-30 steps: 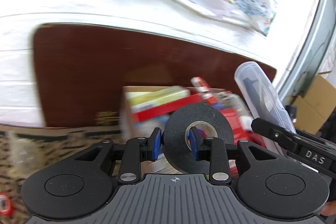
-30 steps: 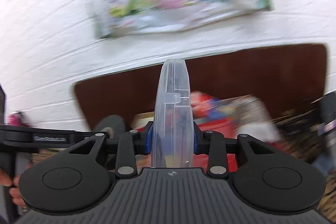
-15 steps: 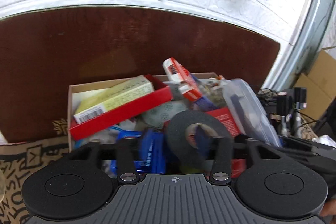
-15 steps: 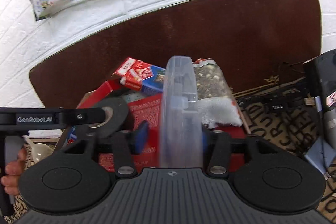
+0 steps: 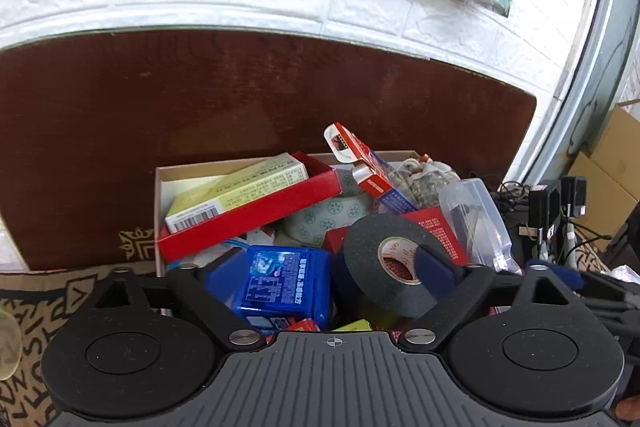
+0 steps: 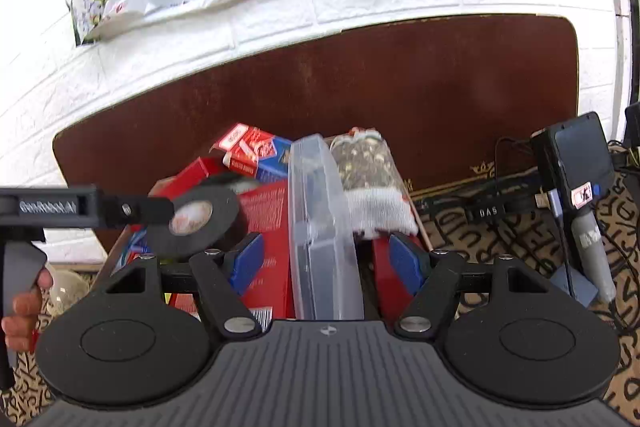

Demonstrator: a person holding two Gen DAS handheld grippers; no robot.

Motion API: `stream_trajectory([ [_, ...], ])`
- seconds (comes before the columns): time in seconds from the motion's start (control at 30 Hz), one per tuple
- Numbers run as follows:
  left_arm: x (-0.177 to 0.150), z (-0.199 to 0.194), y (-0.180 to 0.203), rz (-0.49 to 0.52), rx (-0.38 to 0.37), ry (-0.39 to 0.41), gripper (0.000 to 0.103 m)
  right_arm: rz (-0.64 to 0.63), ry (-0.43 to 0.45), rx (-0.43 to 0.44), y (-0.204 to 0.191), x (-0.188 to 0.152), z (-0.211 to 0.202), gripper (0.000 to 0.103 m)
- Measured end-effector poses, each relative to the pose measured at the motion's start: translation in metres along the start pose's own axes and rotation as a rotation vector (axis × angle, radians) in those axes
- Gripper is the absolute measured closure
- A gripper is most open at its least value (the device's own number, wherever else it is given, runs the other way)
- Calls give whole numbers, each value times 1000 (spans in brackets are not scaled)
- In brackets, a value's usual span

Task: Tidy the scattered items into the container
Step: 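Open both grippers to drop the case and black tape into the box, then move both grippers back to the blue and red tape rolls on the table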

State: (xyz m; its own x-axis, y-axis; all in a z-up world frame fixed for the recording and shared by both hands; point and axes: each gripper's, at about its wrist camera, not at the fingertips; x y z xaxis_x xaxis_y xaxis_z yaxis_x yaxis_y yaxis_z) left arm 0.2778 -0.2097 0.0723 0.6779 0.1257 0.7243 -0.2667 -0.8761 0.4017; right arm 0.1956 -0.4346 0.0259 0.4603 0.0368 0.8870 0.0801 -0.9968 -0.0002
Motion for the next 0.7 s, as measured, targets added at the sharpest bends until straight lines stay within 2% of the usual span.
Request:
stream_trajectory([
  [0.17, -13, -14, 8, 62, 11, -1, 0, -41, -20, 20, -14, -3, -2, 3],
  [0.3, -26, -28, 14, 117, 74, 44, 0, -70, -25, 18, -27, -1, -11, 1],
  [0.4, -35, -44, 12, 123, 79, 84, 0, -79, -39, 22, -37, -1, -20, 1],
  [0.7, -50, -85, -1, 112, 84, 95, 0, -145, -25, 58, -78, -4, -48, 1],
])
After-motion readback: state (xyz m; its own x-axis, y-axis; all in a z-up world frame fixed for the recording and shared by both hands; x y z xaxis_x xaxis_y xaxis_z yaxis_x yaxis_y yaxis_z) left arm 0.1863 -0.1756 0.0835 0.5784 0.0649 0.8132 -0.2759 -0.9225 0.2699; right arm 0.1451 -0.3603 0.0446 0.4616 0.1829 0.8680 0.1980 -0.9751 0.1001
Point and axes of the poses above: each gripper's, at about its wrist camera, not at the fingertips, and z roughly the way its jaws point, y to its right, x to its top, and after that the axes turned 15 degrees about -z, right-handed
